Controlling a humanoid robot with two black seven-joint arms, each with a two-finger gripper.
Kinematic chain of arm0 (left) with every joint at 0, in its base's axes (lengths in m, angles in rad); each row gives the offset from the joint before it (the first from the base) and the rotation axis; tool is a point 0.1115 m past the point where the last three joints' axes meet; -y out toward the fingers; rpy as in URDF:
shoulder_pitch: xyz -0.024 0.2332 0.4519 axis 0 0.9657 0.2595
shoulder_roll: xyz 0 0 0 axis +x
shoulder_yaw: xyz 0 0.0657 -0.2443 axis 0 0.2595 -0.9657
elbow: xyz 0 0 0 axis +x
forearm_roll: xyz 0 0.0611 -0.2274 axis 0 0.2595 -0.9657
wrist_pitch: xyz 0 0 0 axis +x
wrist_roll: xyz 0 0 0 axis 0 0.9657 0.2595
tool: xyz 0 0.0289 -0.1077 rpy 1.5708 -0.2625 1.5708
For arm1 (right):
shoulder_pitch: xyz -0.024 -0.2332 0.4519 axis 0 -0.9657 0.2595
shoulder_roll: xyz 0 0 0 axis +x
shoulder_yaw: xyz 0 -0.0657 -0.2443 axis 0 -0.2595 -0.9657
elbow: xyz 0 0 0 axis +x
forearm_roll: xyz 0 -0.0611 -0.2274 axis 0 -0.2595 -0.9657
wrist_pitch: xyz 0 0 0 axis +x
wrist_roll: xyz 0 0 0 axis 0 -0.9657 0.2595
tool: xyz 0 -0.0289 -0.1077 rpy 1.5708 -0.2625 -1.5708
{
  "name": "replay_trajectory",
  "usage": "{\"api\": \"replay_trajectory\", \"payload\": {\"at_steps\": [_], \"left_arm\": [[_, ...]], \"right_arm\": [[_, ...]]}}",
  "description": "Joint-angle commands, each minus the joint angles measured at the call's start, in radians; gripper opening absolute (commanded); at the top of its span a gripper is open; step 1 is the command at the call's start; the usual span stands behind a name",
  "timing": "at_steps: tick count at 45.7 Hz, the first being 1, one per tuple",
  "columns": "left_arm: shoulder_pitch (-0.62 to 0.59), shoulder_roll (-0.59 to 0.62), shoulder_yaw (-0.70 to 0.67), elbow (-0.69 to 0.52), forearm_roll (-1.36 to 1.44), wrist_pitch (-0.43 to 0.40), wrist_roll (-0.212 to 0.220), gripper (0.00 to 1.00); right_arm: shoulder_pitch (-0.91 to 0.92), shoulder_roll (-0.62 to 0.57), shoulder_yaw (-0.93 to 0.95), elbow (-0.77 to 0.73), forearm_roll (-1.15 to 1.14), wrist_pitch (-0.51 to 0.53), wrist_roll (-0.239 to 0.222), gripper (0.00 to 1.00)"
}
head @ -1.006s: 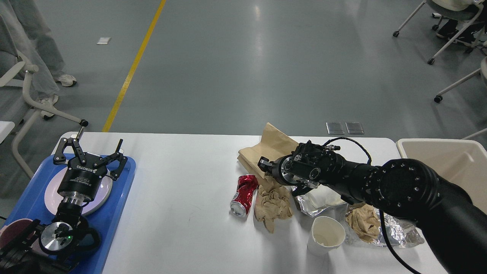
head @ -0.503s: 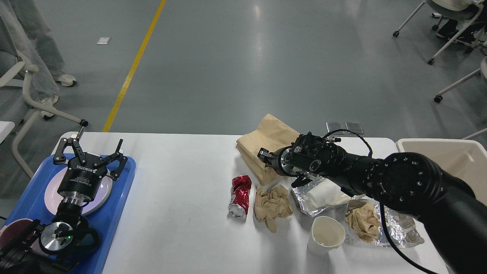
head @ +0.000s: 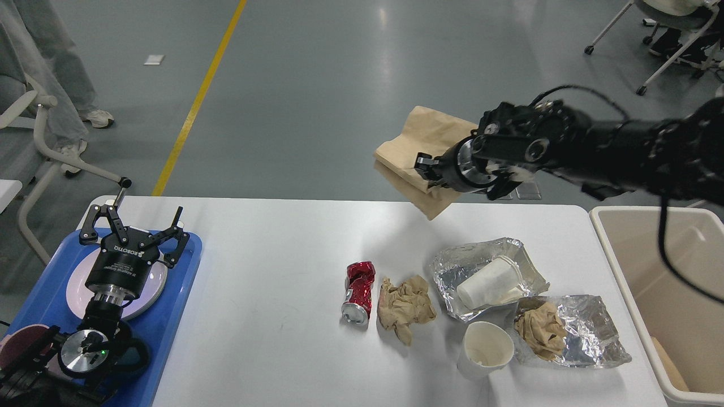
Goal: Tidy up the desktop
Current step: 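Lift the paper bag and carry it over the white bin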
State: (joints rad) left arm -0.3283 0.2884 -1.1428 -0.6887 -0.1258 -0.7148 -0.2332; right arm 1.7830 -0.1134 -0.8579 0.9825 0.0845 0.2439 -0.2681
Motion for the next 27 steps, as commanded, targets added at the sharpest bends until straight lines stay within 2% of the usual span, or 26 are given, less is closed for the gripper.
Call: {"api": "replay_trajectory", "payload": {"at_steps": [1, 8, 11, 14, 18, 20, 22, 27], "left_arm": [[0.000, 0.000, 0.000, 0.000, 0.000, 0.000, 0.000, 0.96], [0.002, 0.000, 0.000, 0.000, 0.000, 0.002, 0.000, 0.96], [0.002, 0.000, 0.000, 0.000, 0.000, 0.002, 0.000, 0.96], [0.002, 0.000, 0.000, 0.000, 0.000, 0.002, 0.000, 0.96], [0.002, 0.000, 0.000, 0.000, 0.000, 0.002, 0.000, 0.96], [0.002, 0.000, 0.000, 0.000, 0.000, 0.002, 0.000, 0.96], [0.002, 0.000, 0.000, 0.000, 0.000, 0.002, 0.000, 0.96], [0.002, 0.000, 0.000, 0.000, 0.000, 0.002, 0.000, 0.96]], "right_arm": [[0.249, -0.077, -0.176, 0.198, 0.003, 0.127, 0.009, 0.00], [0.450, -0.187, -0.343, 0.332, 0.000, 0.348, 0.013, 0.00], [0.521, -0.210, -0.438, 0.383, -0.011, 0.403, 0.036, 0.00], [0.599, -0.213, -0.571, 0.448, -0.046, 0.423, 0.134, 0.00], [0.677, -0.215, -0.697, 0.528, -0.173, 0.423, 0.329, 0.00], [0.705, -0.213, -0.740, 0.568, -0.231, 0.417, 0.401, 0.00], [0.722, -0.213, -0.771, 0.597, -0.273, 0.410, 0.428, 0.00], [0.745, -0.248, -0.805, 0.634, -0.308, 0.400, 0.426, 0.00]]}}
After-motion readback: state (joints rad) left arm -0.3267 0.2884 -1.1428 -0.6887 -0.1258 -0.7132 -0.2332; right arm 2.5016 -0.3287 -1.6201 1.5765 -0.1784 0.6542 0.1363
